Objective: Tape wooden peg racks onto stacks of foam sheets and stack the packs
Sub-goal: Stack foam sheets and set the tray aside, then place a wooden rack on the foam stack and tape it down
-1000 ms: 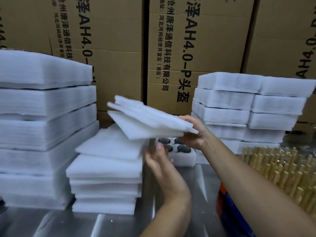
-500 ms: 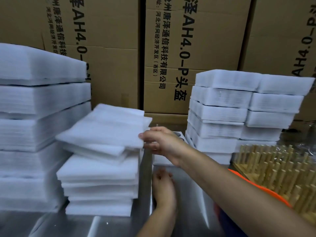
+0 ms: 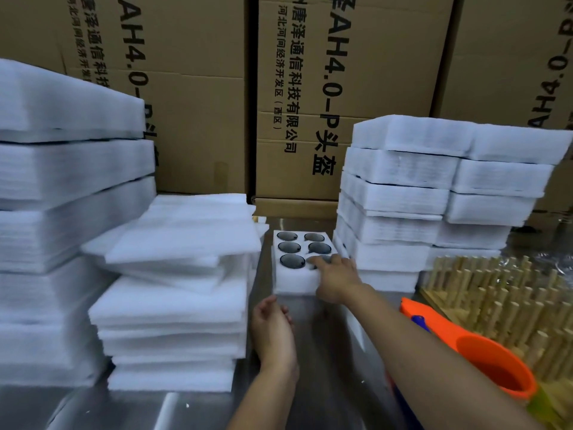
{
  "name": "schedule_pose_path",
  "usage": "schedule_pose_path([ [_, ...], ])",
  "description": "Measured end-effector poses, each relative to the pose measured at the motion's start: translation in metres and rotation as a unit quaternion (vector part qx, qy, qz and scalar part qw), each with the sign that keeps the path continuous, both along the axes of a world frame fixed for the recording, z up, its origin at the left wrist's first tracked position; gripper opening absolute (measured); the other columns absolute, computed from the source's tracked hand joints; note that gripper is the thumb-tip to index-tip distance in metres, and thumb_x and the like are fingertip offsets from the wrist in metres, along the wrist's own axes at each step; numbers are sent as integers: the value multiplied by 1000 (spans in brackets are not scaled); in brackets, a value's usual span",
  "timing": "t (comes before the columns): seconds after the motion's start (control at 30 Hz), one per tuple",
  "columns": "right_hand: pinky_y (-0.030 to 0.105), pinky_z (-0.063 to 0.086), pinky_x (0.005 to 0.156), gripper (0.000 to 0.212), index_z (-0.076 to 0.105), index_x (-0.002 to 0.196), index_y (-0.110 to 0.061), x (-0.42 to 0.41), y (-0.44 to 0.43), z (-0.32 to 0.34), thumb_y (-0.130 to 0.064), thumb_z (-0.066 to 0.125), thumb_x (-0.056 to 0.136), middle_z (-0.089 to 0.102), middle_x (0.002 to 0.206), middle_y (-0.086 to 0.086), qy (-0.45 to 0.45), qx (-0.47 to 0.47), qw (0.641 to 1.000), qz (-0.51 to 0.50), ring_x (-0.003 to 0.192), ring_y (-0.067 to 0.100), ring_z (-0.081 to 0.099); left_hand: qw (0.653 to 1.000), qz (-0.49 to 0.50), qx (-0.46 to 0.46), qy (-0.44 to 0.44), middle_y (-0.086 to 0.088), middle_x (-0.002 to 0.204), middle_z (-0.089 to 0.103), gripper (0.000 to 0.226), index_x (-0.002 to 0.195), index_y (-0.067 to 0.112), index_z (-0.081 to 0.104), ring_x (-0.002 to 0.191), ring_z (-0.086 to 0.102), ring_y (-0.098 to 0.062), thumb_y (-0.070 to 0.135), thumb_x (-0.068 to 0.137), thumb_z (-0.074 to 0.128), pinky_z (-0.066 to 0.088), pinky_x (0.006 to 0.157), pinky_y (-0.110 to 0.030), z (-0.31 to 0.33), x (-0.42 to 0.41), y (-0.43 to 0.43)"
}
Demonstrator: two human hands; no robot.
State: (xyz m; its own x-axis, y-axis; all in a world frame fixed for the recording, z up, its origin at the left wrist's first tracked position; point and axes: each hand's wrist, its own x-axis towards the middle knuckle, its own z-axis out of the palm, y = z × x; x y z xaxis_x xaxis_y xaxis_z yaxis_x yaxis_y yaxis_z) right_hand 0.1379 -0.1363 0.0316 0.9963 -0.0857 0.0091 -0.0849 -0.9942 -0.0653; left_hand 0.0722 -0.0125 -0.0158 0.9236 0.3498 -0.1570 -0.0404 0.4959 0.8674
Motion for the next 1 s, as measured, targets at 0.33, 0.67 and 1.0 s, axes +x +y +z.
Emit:
schedule_pose_path([
  [0.33, 40, 4, 119, 77, 12, 149, -41, -15, -5, -21, -25, 52, 85, 19, 155, 5, -33, 13, 998, 50, 145, 30, 13, 984, 28, 172, -18, -21, 127, 55, 34, 122, 1, 51, 118, 50, -34, 12, 90, 52, 37, 104, -41, -1, 2, 6],
  [0.67, 39, 0, 118, 70, 24, 148, -32, -95, 1, -18, -19, 51, 84, 32, 150, 5, -72, 36, 991, 108, 140, 20, 26, 996, -86, 4, -12, -5, 93, 72, 34, 107, 5, 68, 83, 67, -21, 26, 91, 47, 54, 72, -29, 13, 4, 26],
  [1.0, 30, 3, 115, 76, 29, 146, -36, -170, 4, -9, -3, 43, 79, 35, 145, -1, -76, 86, 986, 120, 132, 27, 23, 986, -168, 18, -5, -16, 99, 70, 32, 102, 6, 70, 80, 69, -28, 21, 84, 48, 57, 69, -36, 15, -5, 27],
])
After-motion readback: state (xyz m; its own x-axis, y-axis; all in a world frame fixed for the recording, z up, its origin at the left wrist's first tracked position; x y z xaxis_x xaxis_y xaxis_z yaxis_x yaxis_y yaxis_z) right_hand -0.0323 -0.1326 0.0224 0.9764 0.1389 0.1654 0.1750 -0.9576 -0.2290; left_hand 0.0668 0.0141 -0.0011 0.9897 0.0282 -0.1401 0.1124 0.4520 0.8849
